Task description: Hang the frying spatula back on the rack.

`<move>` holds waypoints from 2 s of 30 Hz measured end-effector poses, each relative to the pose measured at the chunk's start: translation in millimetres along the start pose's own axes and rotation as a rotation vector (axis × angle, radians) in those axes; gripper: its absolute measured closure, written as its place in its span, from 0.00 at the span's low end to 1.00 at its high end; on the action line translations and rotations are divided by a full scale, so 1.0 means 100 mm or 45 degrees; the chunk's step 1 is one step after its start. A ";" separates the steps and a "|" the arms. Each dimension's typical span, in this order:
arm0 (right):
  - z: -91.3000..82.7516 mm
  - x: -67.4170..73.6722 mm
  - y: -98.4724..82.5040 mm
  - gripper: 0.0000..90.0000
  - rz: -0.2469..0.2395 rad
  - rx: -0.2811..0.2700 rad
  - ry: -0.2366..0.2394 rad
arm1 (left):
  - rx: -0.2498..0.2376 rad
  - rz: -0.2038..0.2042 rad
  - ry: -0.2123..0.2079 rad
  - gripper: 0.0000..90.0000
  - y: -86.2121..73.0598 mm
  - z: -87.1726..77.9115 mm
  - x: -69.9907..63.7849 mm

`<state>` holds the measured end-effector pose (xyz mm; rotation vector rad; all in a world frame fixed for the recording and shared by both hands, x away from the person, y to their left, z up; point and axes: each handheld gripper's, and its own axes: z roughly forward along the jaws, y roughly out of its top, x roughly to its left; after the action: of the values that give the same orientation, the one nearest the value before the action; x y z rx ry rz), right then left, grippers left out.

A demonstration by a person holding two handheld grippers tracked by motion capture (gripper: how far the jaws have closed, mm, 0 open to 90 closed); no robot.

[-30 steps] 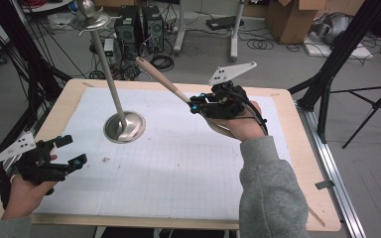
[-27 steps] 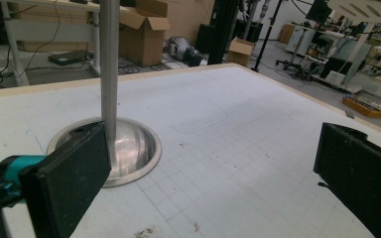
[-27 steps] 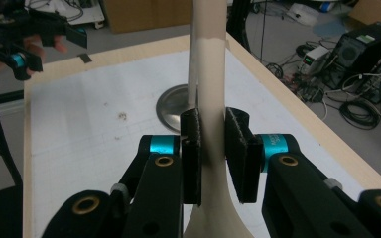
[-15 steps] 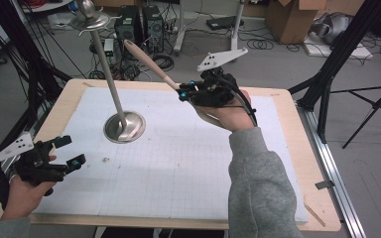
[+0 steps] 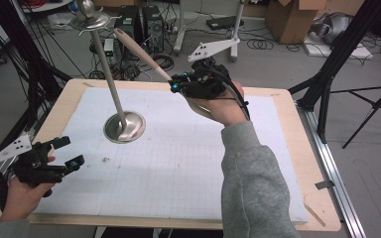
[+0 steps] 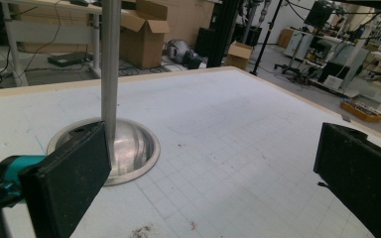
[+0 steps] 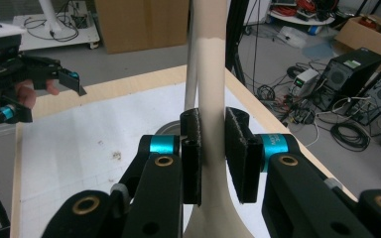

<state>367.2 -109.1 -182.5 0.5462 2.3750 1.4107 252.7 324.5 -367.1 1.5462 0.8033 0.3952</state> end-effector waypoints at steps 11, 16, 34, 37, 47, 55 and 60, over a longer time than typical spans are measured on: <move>0.04 0.02 0.07 0.86 0.002 -0.019 0.006 | -0.019 -0.008 0.008 0.02 0.00 -0.05 0.00; 0.04 0.04 0.09 0.86 -0.007 -0.018 0.014 | -0.020 -0.010 0.009 0.02 0.00 -0.05 0.00; 0.10 0.05 0.11 0.86 -0.010 -0.006 -0.008 | -0.017 -0.012 0.009 0.02 0.00 -0.06 0.01; 0.12 0.05 0.10 0.86 -0.015 0.006 -0.012 | -0.016 -0.012 0.009 0.02 0.00 -0.06 0.01; 0.19 0.06 0.10 0.86 -0.007 0.004 -0.026 | -0.018 -0.009 0.009 0.02 0.00 -0.07 0.01; 0.28 0.05 0.07 0.86 -0.004 0.020 -0.028 | -0.020 -0.014 0.013 0.02 -0.01 -0.08 0.01; 0.33 0.06 0.05 0.86 0.002 0.030 -0.025 | -0.022 -0.016 0.014 0.02 -0.01 -0.09 0.01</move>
<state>378.1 -79.1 -193.2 0.5656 2.3788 1.3733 247.2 331.7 -366.7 1.5231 0.8156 0.4010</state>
